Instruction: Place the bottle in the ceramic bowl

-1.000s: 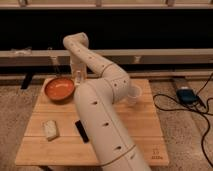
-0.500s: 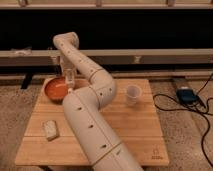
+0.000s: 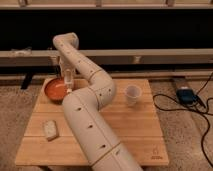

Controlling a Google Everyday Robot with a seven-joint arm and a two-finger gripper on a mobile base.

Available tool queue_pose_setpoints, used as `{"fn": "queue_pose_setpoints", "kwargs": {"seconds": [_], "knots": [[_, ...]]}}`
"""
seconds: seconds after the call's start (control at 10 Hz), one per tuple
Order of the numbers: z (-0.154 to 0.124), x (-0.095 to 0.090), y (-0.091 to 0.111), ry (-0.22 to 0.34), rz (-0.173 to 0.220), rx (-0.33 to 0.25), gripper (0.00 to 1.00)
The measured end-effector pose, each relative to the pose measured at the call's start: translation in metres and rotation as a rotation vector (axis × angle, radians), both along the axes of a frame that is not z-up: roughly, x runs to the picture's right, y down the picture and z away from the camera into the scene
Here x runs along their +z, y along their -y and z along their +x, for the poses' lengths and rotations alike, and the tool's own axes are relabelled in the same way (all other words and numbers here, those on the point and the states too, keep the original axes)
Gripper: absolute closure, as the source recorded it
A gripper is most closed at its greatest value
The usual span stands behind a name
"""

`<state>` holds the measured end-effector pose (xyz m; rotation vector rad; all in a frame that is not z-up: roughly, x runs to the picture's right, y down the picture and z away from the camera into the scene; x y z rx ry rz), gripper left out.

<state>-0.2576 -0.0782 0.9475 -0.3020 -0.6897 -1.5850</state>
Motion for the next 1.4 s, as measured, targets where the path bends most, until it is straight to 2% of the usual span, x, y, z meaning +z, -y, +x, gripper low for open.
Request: {"fn": "queue_pose_setpoints", "kwargs": {"seconds": [0.2, 0.5, 0.9, 1.1, 1.3, 1.4], "knots": [[-0.022, -0.003, -0.012, 0.030, -0.003, 0.004, 0.20], [-0.026, -0.005, -0.019, 0.050, -0.010, 0.009, 0.20], [-0.025, -0.009, -0.018, 0.065, -0.011, 0.022, 0.20], [-0.017, -0.019, -0.007, 0.063, 0.009, 0.052, 0.20], [0.000, -0.041, 0.011, 0.034, 0.026, 0.088, 0.20], [0.001, -0.043, 0.012, 0.031, 0.027, 0.090, 0.20]]}}
